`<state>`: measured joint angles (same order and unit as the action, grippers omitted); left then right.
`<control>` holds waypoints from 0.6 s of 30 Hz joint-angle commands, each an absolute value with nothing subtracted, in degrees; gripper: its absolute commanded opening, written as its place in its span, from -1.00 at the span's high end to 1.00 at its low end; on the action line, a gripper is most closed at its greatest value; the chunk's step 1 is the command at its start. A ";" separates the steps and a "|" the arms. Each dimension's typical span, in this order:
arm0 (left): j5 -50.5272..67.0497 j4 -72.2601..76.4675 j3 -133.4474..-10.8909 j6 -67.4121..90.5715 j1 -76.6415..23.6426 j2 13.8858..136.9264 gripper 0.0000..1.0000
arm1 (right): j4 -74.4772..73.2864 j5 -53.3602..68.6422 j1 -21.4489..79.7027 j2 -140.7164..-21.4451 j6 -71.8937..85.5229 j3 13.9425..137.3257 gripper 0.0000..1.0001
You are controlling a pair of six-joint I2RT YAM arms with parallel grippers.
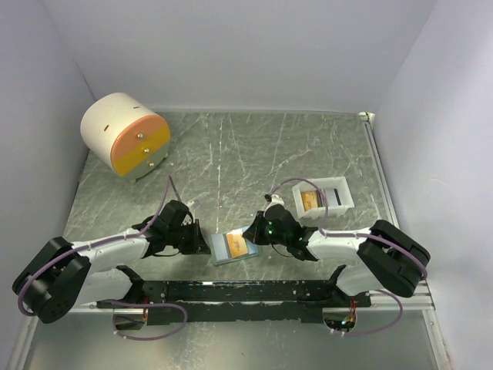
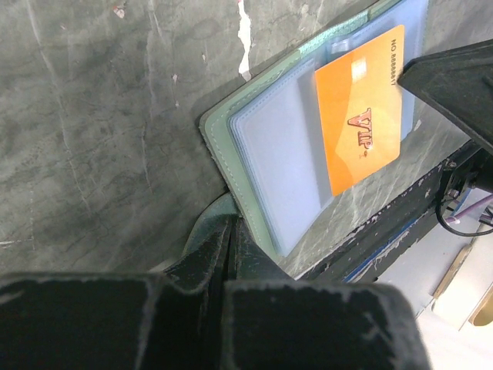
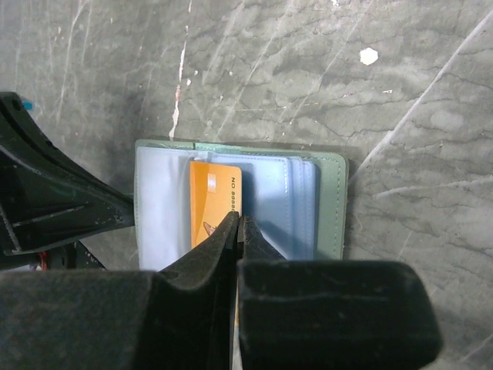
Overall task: Put the credit cards into the card holder
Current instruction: Insert the credit card into the card holder.
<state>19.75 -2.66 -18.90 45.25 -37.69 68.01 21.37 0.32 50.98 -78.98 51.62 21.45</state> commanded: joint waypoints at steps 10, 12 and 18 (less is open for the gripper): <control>20.05 -0.22 -18.46 45.17 -37.70 69.43 0.86 | 26.73 0.00 51.92 -79.63 55.77 19.29 1.00; 20.09 -0.11 -18.49 45.18 -37.71 69.36 0.86 | 27.10 -0.12 51.86 -79.92 55.91 19.70 1.00; 20.22 0.14 -18.30 45.48 -37.70 69.43 0.86 | 30.32 -1.17 52.81 -81.56 58.84 19.53 1.00</control>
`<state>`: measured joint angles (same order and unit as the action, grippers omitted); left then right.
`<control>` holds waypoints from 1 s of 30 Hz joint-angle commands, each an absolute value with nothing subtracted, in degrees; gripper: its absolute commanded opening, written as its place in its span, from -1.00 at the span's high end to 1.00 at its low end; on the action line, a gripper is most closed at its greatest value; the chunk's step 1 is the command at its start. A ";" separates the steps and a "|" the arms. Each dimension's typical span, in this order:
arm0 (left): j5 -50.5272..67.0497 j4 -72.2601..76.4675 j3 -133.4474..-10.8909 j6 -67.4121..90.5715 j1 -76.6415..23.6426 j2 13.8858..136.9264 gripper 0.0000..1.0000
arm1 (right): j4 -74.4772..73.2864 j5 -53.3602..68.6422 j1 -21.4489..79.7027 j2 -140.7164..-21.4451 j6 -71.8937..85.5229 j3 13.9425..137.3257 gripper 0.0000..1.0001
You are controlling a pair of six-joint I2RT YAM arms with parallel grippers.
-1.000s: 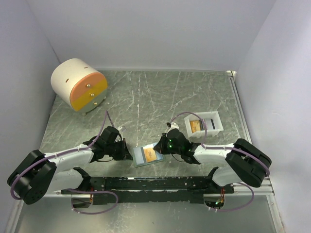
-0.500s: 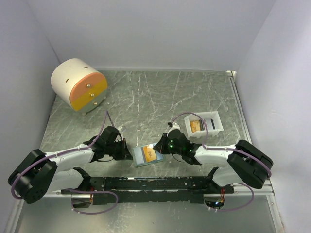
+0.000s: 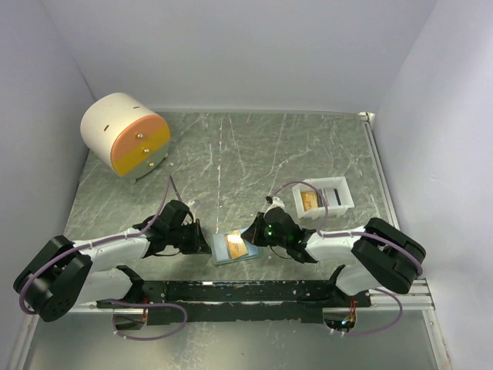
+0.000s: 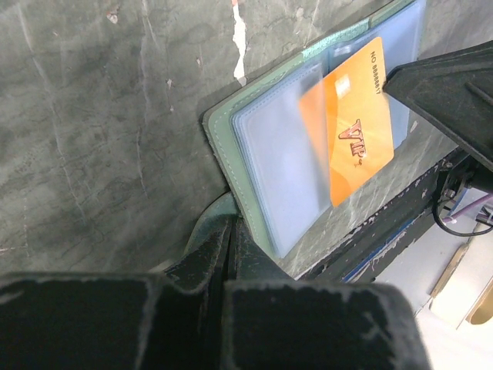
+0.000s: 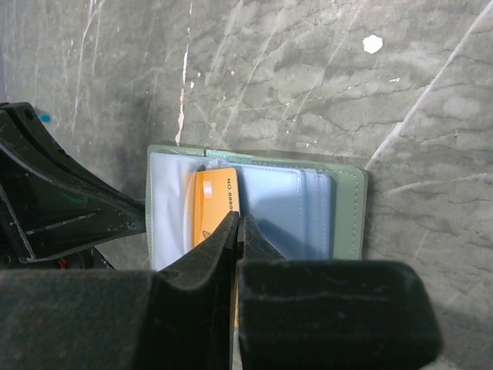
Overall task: Put the credit cards into the card holder
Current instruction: Insert the credit card into the card holder.
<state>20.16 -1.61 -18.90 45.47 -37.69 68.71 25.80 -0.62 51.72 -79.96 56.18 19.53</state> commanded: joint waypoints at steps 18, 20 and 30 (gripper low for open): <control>19.80 -0.75 -18.25 45.64 -37.70 69.20 0.86 | 6.34 -0.56 53.36 -72.29 41.37 27.39 0.19; 19.65 -1.14 -18.40 45.54 -37.71 68.98 0.86 | 1.96 1.46 53.01 -70.89 37.67 28.94 0.02; 21.49 -7.00 -24.76 48.09 -37.88 61.67 0.38 | -2.26 10.48 52.45 -73.79 31.74 30.96 -0.02</control>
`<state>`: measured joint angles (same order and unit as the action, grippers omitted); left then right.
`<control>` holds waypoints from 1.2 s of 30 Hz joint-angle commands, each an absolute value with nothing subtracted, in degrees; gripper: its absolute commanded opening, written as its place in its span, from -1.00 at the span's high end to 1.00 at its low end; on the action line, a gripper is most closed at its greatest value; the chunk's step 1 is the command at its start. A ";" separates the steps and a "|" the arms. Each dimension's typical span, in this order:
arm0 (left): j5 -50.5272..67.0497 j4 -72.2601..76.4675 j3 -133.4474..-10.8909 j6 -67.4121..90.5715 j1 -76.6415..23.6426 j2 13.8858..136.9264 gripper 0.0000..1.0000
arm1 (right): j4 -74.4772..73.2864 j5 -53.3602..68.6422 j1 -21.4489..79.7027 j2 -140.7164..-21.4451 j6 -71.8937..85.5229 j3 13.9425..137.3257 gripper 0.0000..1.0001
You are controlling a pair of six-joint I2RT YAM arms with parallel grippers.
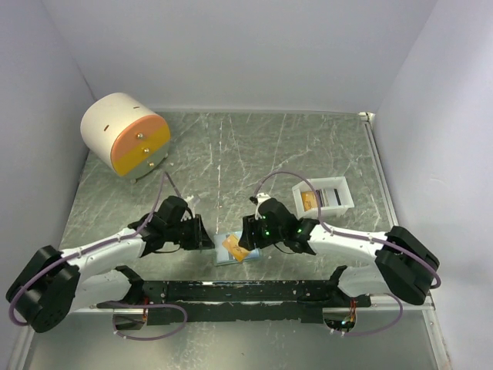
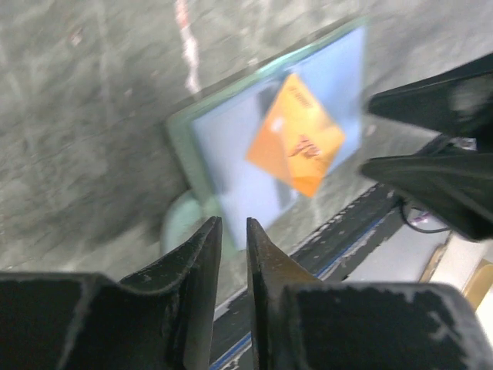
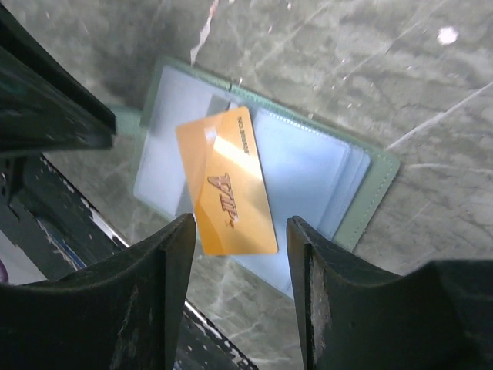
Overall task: Put the credit cards into the card holder
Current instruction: Insert the credit card into the card holder.
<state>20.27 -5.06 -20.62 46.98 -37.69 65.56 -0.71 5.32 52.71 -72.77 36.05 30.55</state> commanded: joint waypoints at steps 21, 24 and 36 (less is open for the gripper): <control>25.03 3.55 -19.71 47.90 -37.88 71.73 0.70 | -11.77 -3.02 66.19 -79.29 10.82 38.43 -0.27; 24.79 3.53 -19.16 47.82 -37.75 72.07 0.71 | -11.77 -5.70 68.49 -80.25 4.56 40.27 -0.31; 26.47 5.54 -17.48 49.26 -37.41 71.07 0.70 | -7.86 0.22 69.02 -75.01 -26.41 33.73 -0.29</control>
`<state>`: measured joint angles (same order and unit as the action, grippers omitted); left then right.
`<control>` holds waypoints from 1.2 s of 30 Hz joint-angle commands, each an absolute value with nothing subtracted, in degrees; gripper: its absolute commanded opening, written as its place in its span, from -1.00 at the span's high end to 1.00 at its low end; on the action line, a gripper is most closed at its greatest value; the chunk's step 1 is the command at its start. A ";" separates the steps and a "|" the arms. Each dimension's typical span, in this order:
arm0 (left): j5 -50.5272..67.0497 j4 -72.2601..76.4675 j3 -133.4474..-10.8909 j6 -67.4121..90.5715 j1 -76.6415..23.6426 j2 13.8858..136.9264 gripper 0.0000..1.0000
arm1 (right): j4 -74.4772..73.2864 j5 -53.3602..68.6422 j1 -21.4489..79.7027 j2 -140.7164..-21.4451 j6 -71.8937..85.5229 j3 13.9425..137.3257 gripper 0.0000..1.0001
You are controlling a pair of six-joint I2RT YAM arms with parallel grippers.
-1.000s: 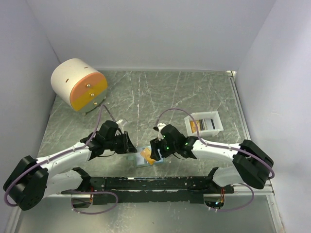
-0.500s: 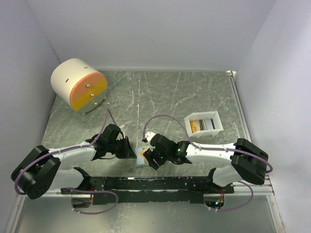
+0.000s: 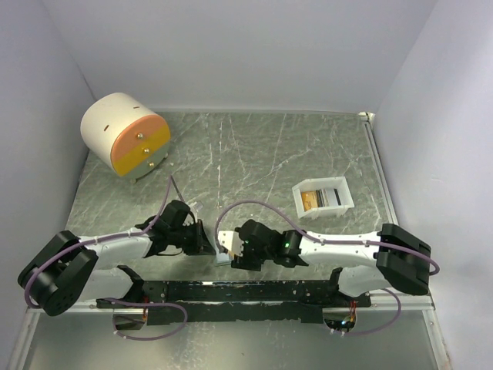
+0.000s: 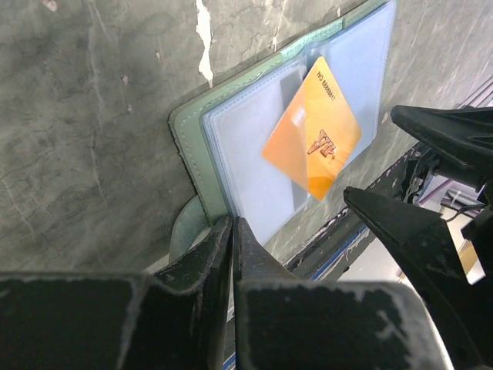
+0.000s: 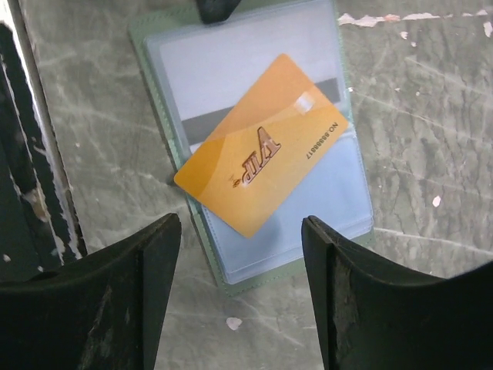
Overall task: Put the credit cards into the card holder
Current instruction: Insert the credit card into the card holder.
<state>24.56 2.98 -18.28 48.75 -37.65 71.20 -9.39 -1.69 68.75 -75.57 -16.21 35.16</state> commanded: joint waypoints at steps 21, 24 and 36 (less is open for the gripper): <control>25.58 6.79 -15.51 49.88 -37.34 70.38 0.68 | 7.46 -0.74 69.08 -81.58 -25.36 31.80 -0.03; 25.63 7.37 -15.06 49.92 -37.43 70.92 0.69 | 8.70 -0.19 69.10 -81.43 -24.18 31.51 0.04; 25.31 7.54 -14.55 49.75 -37.35 71.09 0.69 | 13.59 -1.13 69.14 -83.44 -18.19 30.19 0.34</control>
